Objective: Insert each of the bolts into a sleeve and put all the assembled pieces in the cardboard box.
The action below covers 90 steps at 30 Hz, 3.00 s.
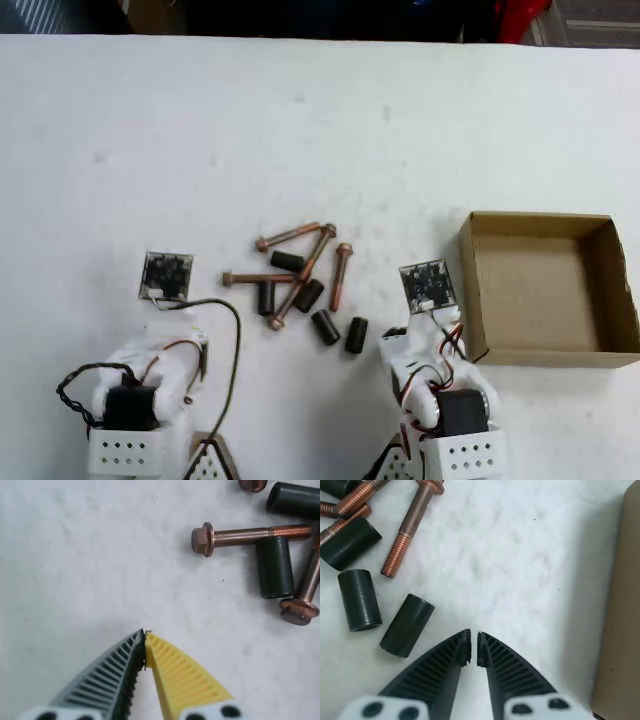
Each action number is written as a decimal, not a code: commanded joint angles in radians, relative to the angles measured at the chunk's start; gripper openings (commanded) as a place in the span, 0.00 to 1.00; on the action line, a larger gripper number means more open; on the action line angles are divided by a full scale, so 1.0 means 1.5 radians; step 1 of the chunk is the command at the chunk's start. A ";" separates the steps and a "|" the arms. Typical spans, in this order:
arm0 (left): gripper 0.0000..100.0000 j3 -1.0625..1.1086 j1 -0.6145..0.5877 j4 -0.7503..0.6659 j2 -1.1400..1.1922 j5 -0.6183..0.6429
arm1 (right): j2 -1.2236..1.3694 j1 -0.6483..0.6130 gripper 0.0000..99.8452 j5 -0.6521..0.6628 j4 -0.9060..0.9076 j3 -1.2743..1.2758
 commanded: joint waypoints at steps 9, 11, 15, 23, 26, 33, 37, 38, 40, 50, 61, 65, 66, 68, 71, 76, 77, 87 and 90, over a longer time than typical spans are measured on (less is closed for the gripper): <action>0.03 -0.002 0.050 -0.013 -0.006 0.006 | -0.003 -0.002 0.02 0.001 0.005 0.006; 0.03 -0.002 0.057 -0.012 -0.006 0.006 | -0.003 -0.002 0.02 0.001 0.005 0.006; 0.02 -0.002 0.054 -0.012 -0.006 0.004 | -0.003 -0.002 0.02 0.001 0.005 0.006; 0.02 -0.002 0.053 -0.012 -0.006 0.003 | -0.003 -0.002 0.02 0.001 0.005 0.006; 0.02 -0.002 0.053 -0.012 -0.006 0.003 | -0.003 -0.006 0.02 0.001 0.005 0.006; 0.02 -0.002 0.053 -0.012 -0.006 0.003 | -0.003 -0.006 0.02 0.001 0.005 0.006; 0.02 -0.002 0.053 -0.012 -0.006 0.003 | -0.003 -0.006 0.02 -0.001 0.002 0.006; 0.02 -0.002 0.053 -0.012 -0.006 0.003 | -0.003 -0.006 0.02 -0.002 0.002 0.006; 0.02 -0.002 0.053 -0.012 -0.006 0.003 | -0.005 -0.004 0.02 0.002 -0.006 0.006; 0.02 -0.002 0.053 -0.013 -0.006 0.003 | -0.005 0.029 0.02 0.108 -0.159 0.006; 0.02 -0.001 0.053 -0.013 -0.006 0.003 | 0.001 0.098 0.02 0.210 -0.137 -0.103; 0.02 -0.001 0.053 -0.013 -0.006 0.003 | 0.002 0.096 0.02 0.207 -0.064 -0.231; 0.02 -0.001 0.053 -0.013 -0.006 0.003 | 0.002 0.096 0.02 0.207 -0.052 -0.257; 0.02 -0.001 0.053 -0.013 -0.006 0.003 | 0.011 0.097 0.02 0.207 -0.035 -0.297; 0.02 -0.001 0.053 -0.013 -0.006 0.003 | 0.077 0.097 0.02 0.207 -0.029 -0.339; 0.02 -0.001 0.053 -0.013 -0.006 0.003 | 0.280 0.093 0.02 0.206 -0.033 -0.417; 0.02 -0.001 0.053 -0.013 -0.006 0.003 | 0.322 0.093 0.02 0.205 -0.035 -0.436; 0.02 -0.001 0.053 -0.013 -0.006 0.003 | 0.707 0.092 0.04 0.078 -0.034 -0.593; 0.02 -0.001 0.053 -0.013 -0.006 0.003 | 0.824 0.075 0.13 0.077 -0.032 -0.627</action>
